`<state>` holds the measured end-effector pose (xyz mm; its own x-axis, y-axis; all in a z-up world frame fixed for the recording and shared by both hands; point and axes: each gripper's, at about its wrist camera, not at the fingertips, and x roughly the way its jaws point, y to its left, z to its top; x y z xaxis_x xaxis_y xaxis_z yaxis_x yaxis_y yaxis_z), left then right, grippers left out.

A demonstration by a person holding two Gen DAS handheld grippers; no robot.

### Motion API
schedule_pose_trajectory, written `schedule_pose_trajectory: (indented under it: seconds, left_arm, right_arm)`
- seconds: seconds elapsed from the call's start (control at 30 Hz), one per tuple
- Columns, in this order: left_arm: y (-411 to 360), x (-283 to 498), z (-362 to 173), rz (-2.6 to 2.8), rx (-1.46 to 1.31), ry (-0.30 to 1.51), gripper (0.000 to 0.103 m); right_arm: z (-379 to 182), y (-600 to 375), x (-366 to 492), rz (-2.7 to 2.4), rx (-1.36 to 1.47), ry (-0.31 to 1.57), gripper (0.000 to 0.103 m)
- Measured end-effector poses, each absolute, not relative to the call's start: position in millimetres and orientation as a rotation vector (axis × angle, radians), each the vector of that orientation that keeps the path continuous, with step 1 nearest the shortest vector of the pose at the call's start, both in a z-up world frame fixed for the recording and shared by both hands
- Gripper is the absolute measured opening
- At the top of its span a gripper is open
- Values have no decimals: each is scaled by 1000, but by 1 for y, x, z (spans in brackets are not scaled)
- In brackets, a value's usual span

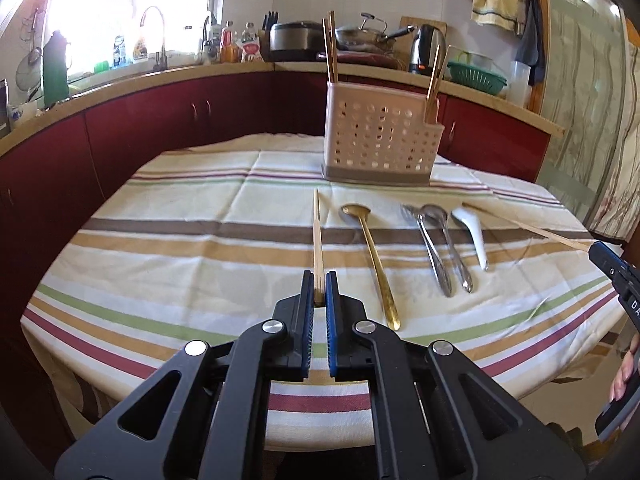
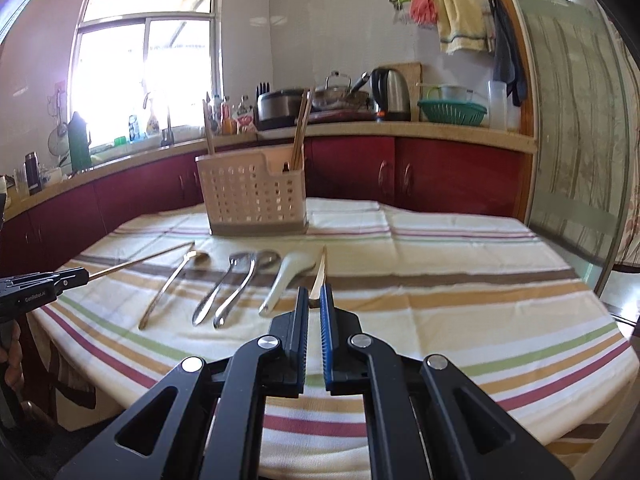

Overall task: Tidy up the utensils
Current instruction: 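Close the left gripper on a wooden chopstick while the right gripper grasps another chopstick, then carry the chopstick with the left gripper to the caddy while the right gripper carries its chopstick there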

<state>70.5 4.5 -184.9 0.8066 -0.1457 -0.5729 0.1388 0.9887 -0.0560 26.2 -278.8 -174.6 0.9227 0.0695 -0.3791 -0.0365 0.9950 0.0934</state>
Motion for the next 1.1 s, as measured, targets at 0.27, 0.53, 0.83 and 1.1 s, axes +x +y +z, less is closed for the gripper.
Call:
schedule_pose_trajectory:
  seconds: [0.27,0.53,0.83,1.1]
  left_arm:
    - [12,65,-156,-150,-31,570,6]
    - [15,61,-122,-160,-21,519,6]
    - [18,81,-96,-183,-27,501,6]
    - [13,110,-77,-204,-7,481,6]
  right_arm:
    - [-149,-283,25,44,92,336,6]
    - [-121,-284,33,50,91,289,6]
    - [-95,-285,65,76,92,276,6]
    - [-75,-284,98,91,86,273,6]
